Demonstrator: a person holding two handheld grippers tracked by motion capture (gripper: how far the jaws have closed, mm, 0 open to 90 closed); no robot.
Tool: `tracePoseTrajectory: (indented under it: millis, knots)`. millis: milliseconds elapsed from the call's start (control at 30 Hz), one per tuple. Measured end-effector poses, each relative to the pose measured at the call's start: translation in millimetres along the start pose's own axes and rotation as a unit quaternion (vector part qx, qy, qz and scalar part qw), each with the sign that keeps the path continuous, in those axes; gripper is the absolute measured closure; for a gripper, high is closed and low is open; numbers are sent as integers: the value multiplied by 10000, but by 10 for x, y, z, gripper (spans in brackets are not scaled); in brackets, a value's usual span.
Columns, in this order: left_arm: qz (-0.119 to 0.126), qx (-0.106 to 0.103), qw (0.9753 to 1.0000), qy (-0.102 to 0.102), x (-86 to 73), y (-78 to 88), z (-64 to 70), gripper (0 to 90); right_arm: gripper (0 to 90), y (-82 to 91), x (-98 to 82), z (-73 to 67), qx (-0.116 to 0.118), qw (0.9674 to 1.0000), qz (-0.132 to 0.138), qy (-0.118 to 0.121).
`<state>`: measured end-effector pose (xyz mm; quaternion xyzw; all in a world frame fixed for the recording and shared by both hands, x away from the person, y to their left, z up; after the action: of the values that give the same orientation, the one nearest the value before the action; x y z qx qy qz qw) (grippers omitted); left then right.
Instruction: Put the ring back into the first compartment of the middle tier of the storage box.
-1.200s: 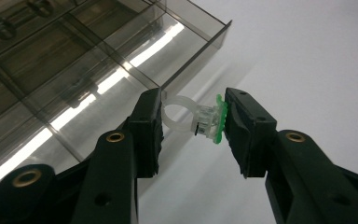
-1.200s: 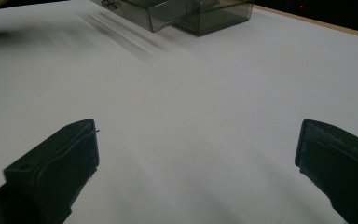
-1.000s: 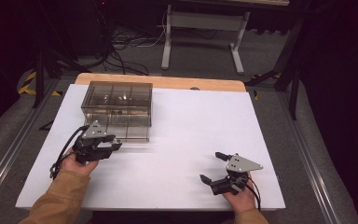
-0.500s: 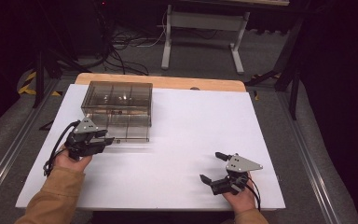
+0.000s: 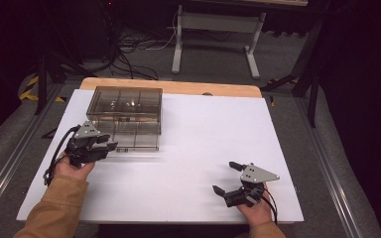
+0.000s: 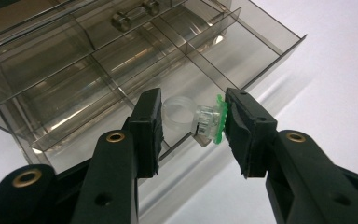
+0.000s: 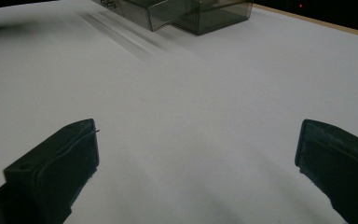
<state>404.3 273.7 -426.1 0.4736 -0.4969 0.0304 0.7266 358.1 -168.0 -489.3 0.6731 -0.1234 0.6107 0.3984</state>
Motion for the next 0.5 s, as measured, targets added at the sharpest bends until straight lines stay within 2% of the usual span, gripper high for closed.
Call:
tracePoseTrajectory:
  millis: [333,500]
  knots:
    - [-13,138,9998,148,-5,-16,-154,589,0,0,0,0,-5,10000,-3,-3]
    - [1,89,9996,269,-17,-16,-197,589,0,0,-2,3,-9,10000,-16,20]
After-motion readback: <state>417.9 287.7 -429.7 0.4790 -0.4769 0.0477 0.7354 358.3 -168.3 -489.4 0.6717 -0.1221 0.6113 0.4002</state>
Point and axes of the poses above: each handheld gripper's, and its own axes: y roughly backward along the jaws, x roughly out of its top, z roughly to its right, the point moved 4 cm from there along -y, roughly forward along the jaws, and after that the axes turned 9 degrees about -x, right-handed, at the moved point
